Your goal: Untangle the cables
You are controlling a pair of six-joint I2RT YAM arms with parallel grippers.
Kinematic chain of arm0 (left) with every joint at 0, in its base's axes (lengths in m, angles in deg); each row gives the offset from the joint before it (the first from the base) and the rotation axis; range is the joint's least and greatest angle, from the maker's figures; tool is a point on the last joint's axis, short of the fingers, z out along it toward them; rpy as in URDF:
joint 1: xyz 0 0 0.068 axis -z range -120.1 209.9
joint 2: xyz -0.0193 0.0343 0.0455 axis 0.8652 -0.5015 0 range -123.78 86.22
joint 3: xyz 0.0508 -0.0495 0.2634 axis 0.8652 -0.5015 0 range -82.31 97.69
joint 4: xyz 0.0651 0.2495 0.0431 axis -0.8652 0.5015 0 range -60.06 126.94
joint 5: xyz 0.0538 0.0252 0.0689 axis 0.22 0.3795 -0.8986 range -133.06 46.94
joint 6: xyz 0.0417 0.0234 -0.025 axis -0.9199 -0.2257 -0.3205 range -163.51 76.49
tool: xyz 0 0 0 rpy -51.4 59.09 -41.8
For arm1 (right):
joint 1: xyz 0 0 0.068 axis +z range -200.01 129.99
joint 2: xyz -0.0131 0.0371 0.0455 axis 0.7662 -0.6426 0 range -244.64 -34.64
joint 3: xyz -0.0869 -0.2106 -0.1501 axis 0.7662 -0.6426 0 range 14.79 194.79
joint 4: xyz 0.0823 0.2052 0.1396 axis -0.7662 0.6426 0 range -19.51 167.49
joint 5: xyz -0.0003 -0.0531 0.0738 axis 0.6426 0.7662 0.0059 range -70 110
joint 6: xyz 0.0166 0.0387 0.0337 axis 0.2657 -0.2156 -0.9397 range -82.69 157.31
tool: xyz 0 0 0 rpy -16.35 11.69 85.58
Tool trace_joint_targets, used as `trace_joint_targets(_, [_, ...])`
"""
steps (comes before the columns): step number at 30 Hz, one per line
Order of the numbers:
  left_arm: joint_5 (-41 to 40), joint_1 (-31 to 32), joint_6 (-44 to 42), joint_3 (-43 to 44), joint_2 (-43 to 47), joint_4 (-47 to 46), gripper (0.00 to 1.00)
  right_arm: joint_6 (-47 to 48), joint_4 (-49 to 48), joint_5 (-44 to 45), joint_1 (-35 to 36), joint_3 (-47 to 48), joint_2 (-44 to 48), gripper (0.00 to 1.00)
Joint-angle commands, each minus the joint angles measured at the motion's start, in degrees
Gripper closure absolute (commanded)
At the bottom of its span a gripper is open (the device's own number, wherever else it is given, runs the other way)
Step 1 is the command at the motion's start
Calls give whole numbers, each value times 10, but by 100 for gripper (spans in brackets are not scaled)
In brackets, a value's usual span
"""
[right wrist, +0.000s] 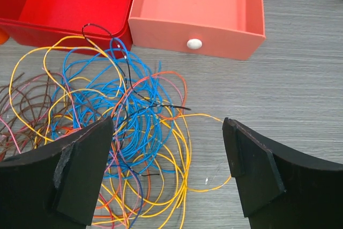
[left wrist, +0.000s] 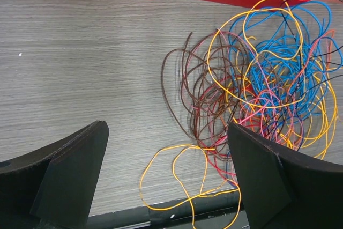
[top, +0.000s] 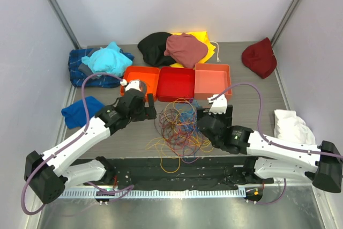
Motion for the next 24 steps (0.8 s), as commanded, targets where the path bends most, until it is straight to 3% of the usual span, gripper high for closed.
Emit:
trace_joint_targets(1, [8,0,1,-7,33,-27,0,0,-25,-24,2,32,-23,9])
trace_joint_targets(8, [82,1,-15,-35,63,-64,5,0,-47,-66,2,37,-33,9])
trace_joint_targets(16, [62,1,5,-44,74,-58,6,7,-55,-143,1,4,-28,12])
trace_joint_targets(19, [63,1,14,-46,71,-67,6,-36,-53,-179,2,-11,-56,15])
trace_joint_targets(24, [71,1,23,-47,54,-68,6,-128,-52,-163,2,-49,-41,25])
